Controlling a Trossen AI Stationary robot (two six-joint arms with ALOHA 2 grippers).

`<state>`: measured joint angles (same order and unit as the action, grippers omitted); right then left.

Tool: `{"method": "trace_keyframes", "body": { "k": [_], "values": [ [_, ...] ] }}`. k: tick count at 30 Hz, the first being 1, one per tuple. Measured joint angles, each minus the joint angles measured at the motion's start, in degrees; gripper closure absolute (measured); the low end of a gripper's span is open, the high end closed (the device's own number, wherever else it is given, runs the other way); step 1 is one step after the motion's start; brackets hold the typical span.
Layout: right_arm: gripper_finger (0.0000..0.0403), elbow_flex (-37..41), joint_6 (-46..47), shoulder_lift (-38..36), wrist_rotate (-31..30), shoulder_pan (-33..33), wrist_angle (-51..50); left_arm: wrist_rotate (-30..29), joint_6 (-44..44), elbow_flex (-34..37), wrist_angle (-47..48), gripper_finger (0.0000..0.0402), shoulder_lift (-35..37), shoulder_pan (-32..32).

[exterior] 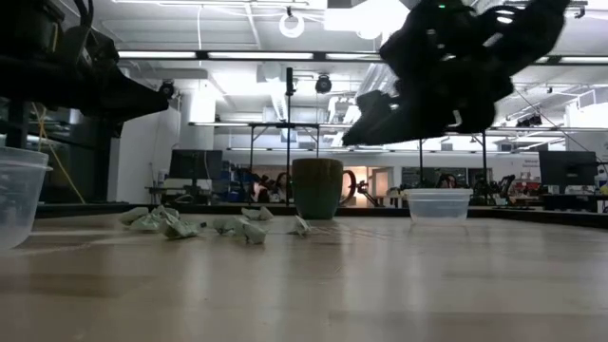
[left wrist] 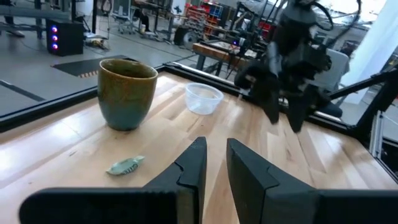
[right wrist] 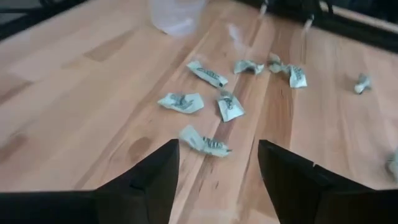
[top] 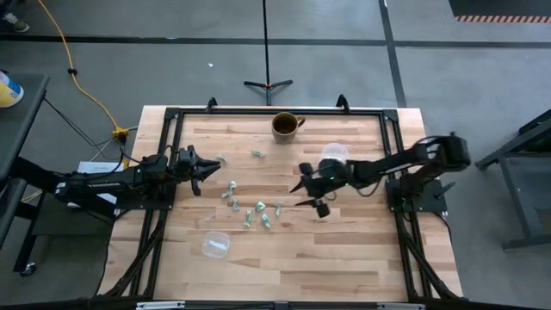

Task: Pick and place Stevia / Truvia into bins
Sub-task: Put the stevia packet into the top transparent container

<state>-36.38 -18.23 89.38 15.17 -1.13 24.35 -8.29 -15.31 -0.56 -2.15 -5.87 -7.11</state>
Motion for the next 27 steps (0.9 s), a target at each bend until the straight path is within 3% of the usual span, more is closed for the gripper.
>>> {"method": "trace_keyframes", "body": {
  "k": [9, 16, 27],
  "values": [
    [0.0234, -10.6, -3.7, 10.4, -0.7, 4.2, -5.4, 0.2, 0.0, 0.0, 0.1, 0.0302, 0.0, 0.0],
    [0.0246, -14.2, -9.3, 14.9, -0.9, 6.4, -6.7, 0.3, -0.2, 0.0, 0.1, 0.0302, 0.0, 0.0],
    [0.0204, -18.0, -15.4, 22.1, -9.4, 6.8, -5.9, 0.3, -0.1, 0.0, 0.1, 0.0302, 0.0, 0.0]
  ]
}}
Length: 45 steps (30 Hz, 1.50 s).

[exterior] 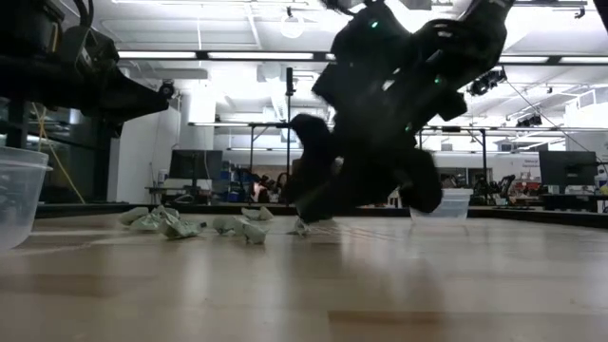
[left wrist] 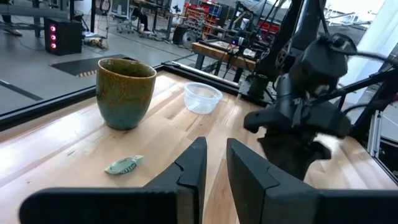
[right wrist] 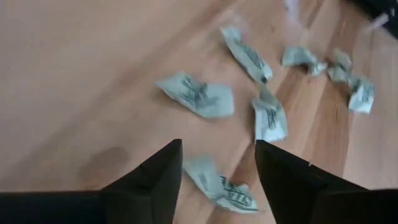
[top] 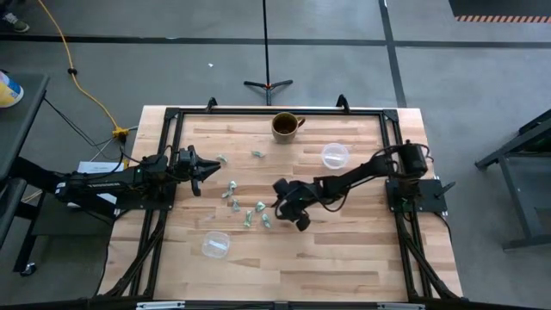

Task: Pick and place Stevia / Truvia into bins
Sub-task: Put the stevia packet into the top transparent container

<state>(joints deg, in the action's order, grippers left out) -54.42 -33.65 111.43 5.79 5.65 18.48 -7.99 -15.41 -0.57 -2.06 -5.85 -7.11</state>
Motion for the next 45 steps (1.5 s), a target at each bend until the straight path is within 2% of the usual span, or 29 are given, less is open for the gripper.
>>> {"method": "trace_keyframes", "body": {
  "k": [8, 25, 32, 36, 45],
  "values": [
    [0.0194, -2.3, 0.0, 1.1, -1.2, 0.0, -4.7, 0.0, 0.1, 0.0, 0.0, 0.0302, 0.0, 0.0],
    [0.0252, -2.4, 0.4, 0.8, 0.0, -3.0, -10.1, 0.1, 0.1, 0.0, 0.0, 0.0302, 0.0, 0.0],
    [0.0248, -2.4, 3.3, 0.8, -1.9, -3.0, -11.0, 0.0, 0.1, 0.0, 0.0, 0.0302, 0.0, 0.0],
    [0.025, -2.4, 5.1, 0.8, -0.8, -3.0, -11.2, 0.0, 0.1, 0.0, 0.0, 0.0302, 0.0, 0.0],
    [0.0315, -2.4, 5.3, 0.8, -0.1, -3.0, -12.8, 0.0, 0.1, 0.0, 0.0, 0.0302, 0.0, 0.0]
  ]
}}
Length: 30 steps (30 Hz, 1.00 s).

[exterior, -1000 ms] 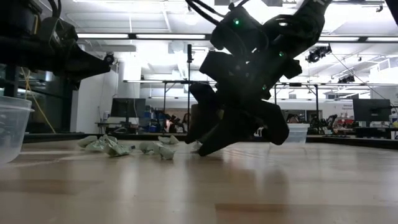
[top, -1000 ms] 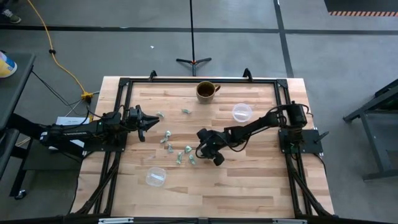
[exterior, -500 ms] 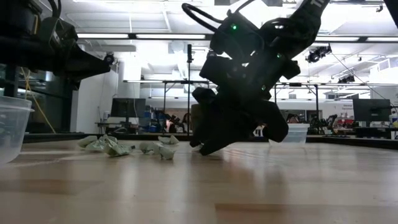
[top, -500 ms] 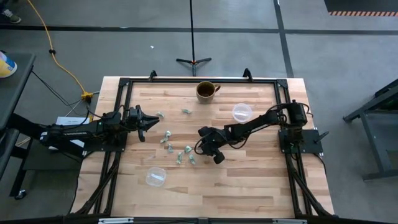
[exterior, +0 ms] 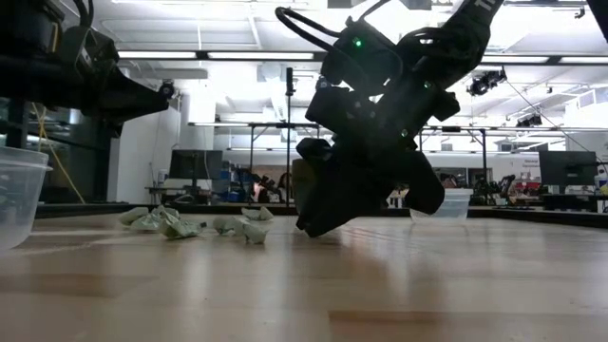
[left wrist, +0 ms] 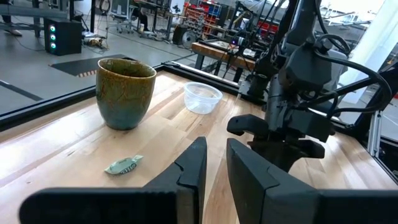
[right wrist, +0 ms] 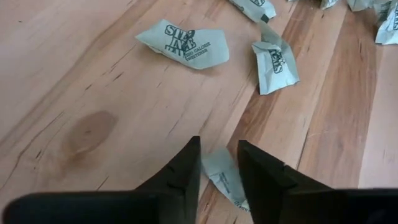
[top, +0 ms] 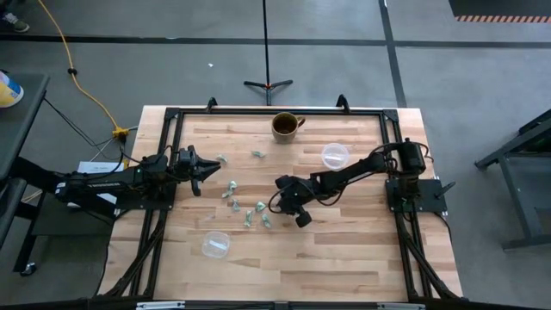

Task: Pick and place Stevia / Truvia into bins
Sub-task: Put the stevia packet into the top transparent container

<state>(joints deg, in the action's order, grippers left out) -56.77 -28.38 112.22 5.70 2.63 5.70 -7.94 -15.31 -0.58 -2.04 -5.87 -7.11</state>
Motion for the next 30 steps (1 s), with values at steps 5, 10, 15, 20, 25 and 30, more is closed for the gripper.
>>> {"method": "trace_keyframes", "body": {
  "k": [5, 10, 15, 20, 25, 30],
  "values": [
    [0.0359, 0.0, -0.1, 0.0, -0.9, 0.0, -0.1, 0.0, 0.0, 0.0, 0.0, 0.0302, 0.0, 0.0],
    [0.0397, 0.0, -0.1, 0.0, -1.3, 0.0, 0.1, 0.0, 0.0, 0.0, 0.0, 0.0302, 0.0, 0.0],
    [0.04, -0.7, 0.1, 0.0, -3.5, 0.1, -0.6, 0.0, 0.0, 0.0, 0.0, 0.0302, 0.0, 0.0],
    [0.0402, -3.9, -0.2, -1.3, -10.3, 1.3, -6.5, 0.0, 0.0, 0.0, 0.0, 0.0302, 0.0, 0.0],
    [0.0402, -7.4, 0.3, -5.1, -16.2, 1.4, -14.7, 0.0, 0.0, 0.0, 0.0, 0.0302, 0.0, 0.0],
    [0.0402, -7.7, 3.6, -9.4, -21.2, 0.9, -24.2, 0.0, 0.0, 0.0, 0.0, 0.0302, 0.0, 0.0]
  ]
}}
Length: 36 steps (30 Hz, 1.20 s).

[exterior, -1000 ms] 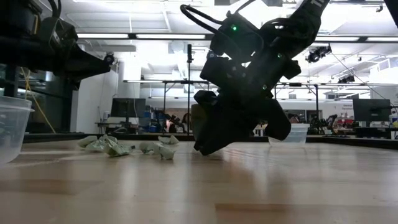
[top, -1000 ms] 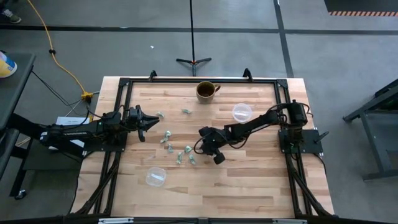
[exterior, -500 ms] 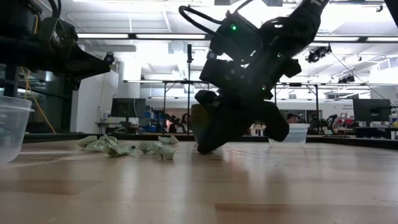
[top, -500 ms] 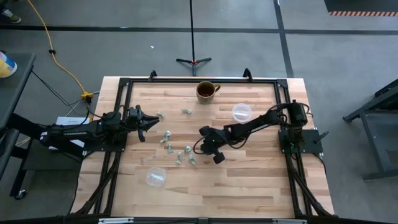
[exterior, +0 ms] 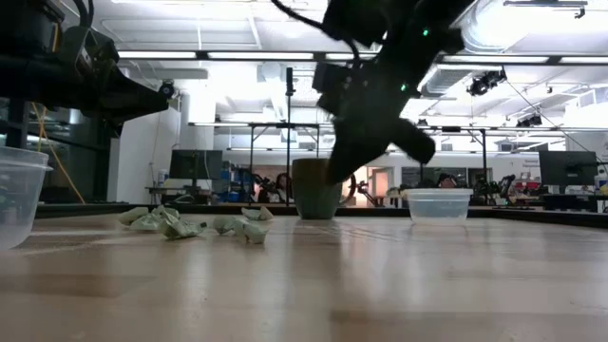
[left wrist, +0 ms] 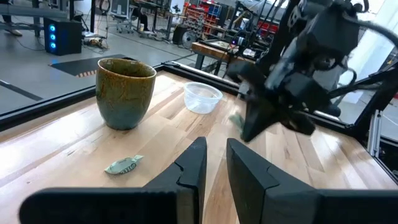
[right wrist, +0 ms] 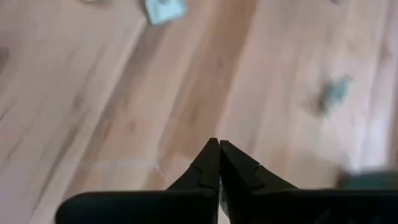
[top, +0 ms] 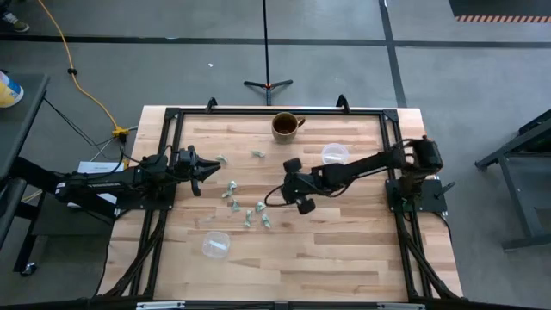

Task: Pick and place Stevia / Truvia into bins
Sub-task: Put the stevia packet into the top transparent container

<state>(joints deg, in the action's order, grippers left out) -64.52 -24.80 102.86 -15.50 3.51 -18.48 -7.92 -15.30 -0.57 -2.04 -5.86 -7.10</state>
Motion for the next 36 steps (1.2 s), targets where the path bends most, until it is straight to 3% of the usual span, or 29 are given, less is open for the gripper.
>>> {"method": "trace_keyframes", "body": {
  "k": [10, 21, 26, 31, 36],
  "values": [
    [0.0403, 0.0, 13.9, -4.5, -5.6, -8.4, -19.5, 0.0, 0.0, 0.0, 0.0, 0.0302, 0.0, 0.0],
    [0.0403, 0.0, 17.7, -6.8, -5.4, -18.0, -30.8, 0.0, 0.0, 0.0, 0.0, 0.0302, 0.0, 0.0],
    [0.0403, 0.0, 18.8, -8.3, -4.0, -21.5, -33.7, 0.0, 0.0, 0.0, 0.0, 0.0302, 0.0, 0.0],
    [0.0402, 0.0, 18.1, -8.5, 4.5, -24.6, -33.7, 0.0, 0.0, 0.0, 0.0, 0.0302, 0.0, 0.0],
    [0.0378, 0.0, 17.8, -8.5, 3.4, -26.1, -34.4, 0.0, 0.0, 0.0, 0.0, 0.0302, 0.0, 0.0]
  ]
}}
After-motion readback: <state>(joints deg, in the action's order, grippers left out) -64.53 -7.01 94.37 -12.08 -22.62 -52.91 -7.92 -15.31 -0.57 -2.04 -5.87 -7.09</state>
